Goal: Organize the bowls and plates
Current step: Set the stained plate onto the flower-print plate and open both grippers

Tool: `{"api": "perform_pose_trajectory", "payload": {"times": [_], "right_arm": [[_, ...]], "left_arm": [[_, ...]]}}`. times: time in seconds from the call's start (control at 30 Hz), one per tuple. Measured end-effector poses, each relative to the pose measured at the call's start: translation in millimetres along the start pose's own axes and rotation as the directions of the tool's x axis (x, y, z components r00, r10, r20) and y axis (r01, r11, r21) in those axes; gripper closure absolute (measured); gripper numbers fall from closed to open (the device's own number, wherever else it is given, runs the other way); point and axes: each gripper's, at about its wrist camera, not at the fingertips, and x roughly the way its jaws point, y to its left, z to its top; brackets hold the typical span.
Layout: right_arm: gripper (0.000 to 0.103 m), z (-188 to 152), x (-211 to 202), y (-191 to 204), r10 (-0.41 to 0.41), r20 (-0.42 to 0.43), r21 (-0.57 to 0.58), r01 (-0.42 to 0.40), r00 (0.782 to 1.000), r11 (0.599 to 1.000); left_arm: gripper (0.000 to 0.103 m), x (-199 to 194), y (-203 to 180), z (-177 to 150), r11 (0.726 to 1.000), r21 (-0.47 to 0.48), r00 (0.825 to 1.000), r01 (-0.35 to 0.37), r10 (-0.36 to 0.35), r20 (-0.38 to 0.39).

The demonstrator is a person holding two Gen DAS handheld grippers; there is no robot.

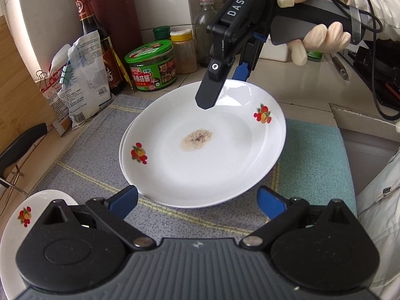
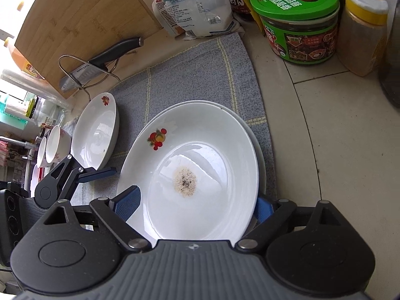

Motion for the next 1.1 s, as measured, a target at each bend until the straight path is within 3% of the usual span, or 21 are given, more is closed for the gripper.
{"api": "perform_pose_trajectory", "payload": {"times": [0.57, 0.77, 0.97, 1.1], "right_arm": [[0.009, -8.6, -4.6, 6.8, -0.04, 0.007, -0.012, 0.04, 0.999, 0.999], [0.008, -12.9, -7.5, 9.2, -0.059, 0.02, -0.015, 0.06, 0.998, 0.998], [0.007, -19.9, -8.0, 7.7, -0.103, 0.029, -0.01, 0.103, 0.994, 0.995], [0.0, -26.5, -15.0, 11.5, -0.093, 0.074, -0.026, 0.095, 0.993, 0.995]], "left_arm": [[0.002, -14.3, -2.1, -1.5, 0.999, -0.034, 0.999, -0.027, 0.028, 0.028], [0.002, -18.1, -7.3, -1.7, 0.993, -0.053, 0.994, -0.107, 0.107, -0.016], [0.002, -28.2, -7.3, -6.2, 0.98, -0.134, 0.99, -0.144, 0.143, -0.021], [0.002, -33.0, -7.9, -9.3, 0.962, -0.191, 0.981, -0.194, 0.191, -0.032]]}}
